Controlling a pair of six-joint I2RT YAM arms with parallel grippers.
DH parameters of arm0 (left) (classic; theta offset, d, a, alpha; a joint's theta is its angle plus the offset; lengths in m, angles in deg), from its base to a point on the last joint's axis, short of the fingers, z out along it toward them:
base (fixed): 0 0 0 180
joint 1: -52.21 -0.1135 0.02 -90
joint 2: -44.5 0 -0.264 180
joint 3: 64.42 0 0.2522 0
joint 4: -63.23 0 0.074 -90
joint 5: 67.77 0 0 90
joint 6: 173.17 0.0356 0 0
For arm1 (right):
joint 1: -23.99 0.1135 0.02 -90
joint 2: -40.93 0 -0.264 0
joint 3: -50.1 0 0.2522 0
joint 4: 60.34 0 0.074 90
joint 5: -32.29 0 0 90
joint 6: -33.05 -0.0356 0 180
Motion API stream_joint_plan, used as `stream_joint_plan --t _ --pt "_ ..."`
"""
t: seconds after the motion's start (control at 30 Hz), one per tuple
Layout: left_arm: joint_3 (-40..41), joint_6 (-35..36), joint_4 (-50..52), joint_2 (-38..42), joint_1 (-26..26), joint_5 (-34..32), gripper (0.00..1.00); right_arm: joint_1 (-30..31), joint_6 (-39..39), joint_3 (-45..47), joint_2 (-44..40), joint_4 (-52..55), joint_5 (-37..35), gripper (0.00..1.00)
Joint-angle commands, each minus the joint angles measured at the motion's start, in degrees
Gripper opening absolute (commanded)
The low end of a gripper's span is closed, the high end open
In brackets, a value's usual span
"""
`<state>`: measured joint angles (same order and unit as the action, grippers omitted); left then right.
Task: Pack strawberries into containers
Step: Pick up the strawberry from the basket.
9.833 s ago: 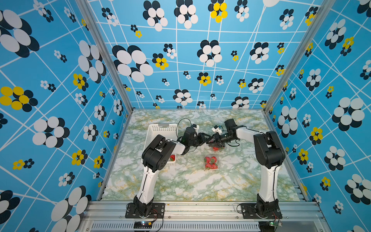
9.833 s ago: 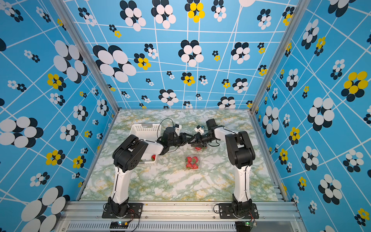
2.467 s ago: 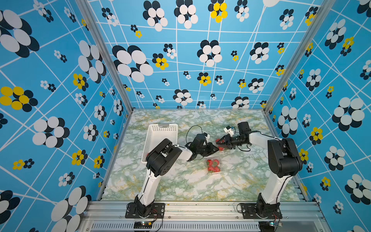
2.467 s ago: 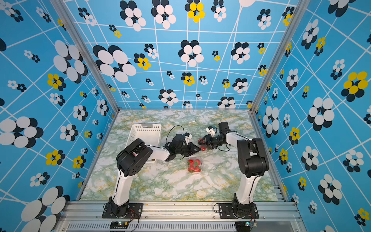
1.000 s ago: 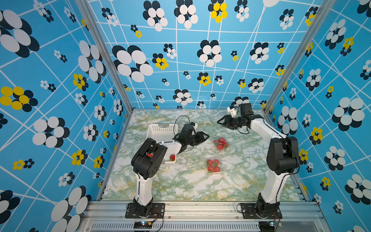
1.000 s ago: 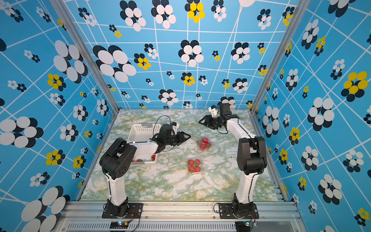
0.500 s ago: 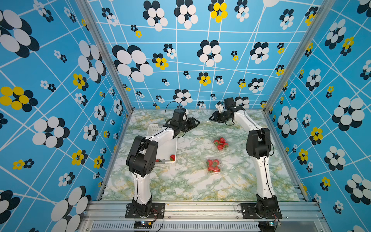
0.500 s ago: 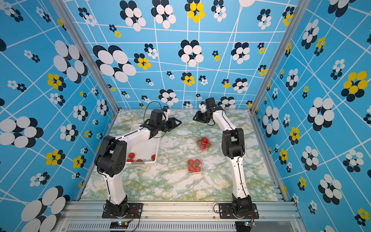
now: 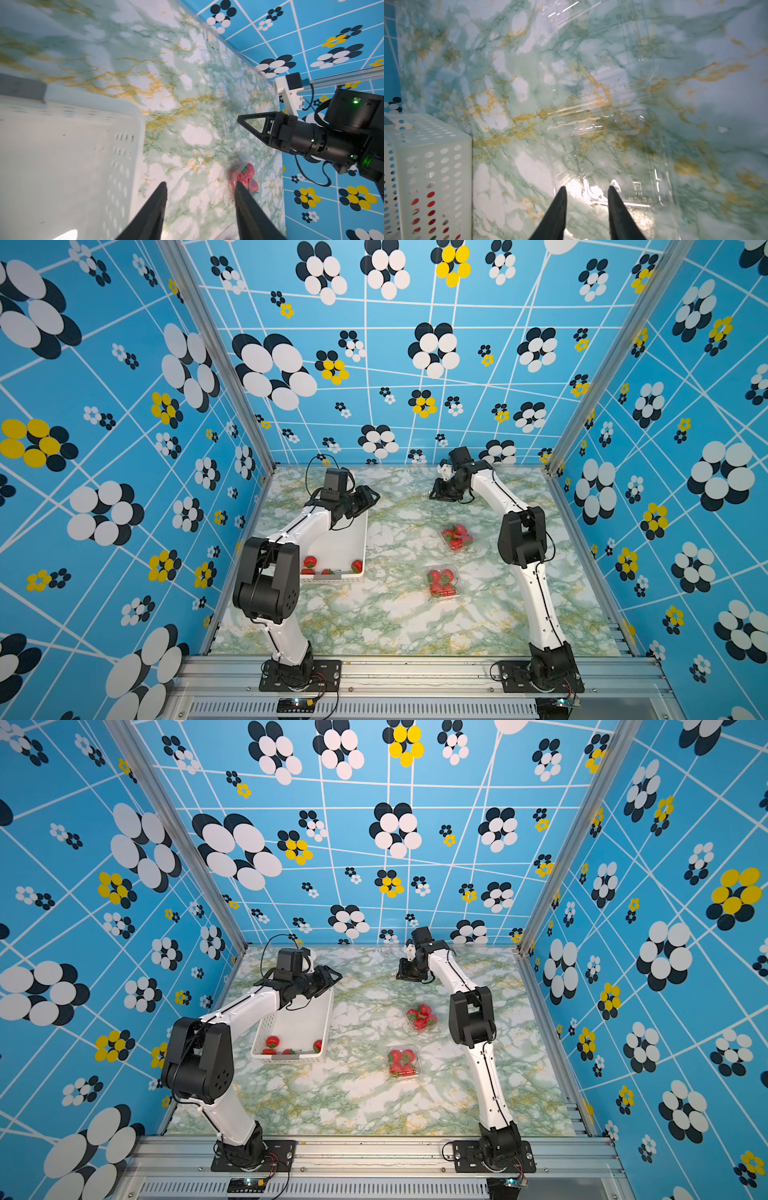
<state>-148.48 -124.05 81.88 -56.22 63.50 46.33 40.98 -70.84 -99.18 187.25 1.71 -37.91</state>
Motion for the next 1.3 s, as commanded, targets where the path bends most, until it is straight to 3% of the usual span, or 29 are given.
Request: stream_joint_plan --t 0.0,0.33,0.9,1.27 --pt "1.3 3.0 7.9 2.4 -1.4 -2.6 0.53 1.1 1.4 -2.3 2.7 4.3 -2.5 0.34" --pt "5.7 4.1 10.3 5.5 -4.2 -2.6 0.53 3.2 3.2 -2.1 3.4 7.3 -3.5 0.33" --pt "14.9 4.6 9.8 16.8 -10.1 -1.9 0.53 10.5 0.2 12.9 -6.3 4.1 0.1 0.33" --pt "19.4 6.3 11.6 22.6 -13.2 -0.7 0.55 18.8 -4.2 21.2 -11.5 -0.5 0.2 0.34"
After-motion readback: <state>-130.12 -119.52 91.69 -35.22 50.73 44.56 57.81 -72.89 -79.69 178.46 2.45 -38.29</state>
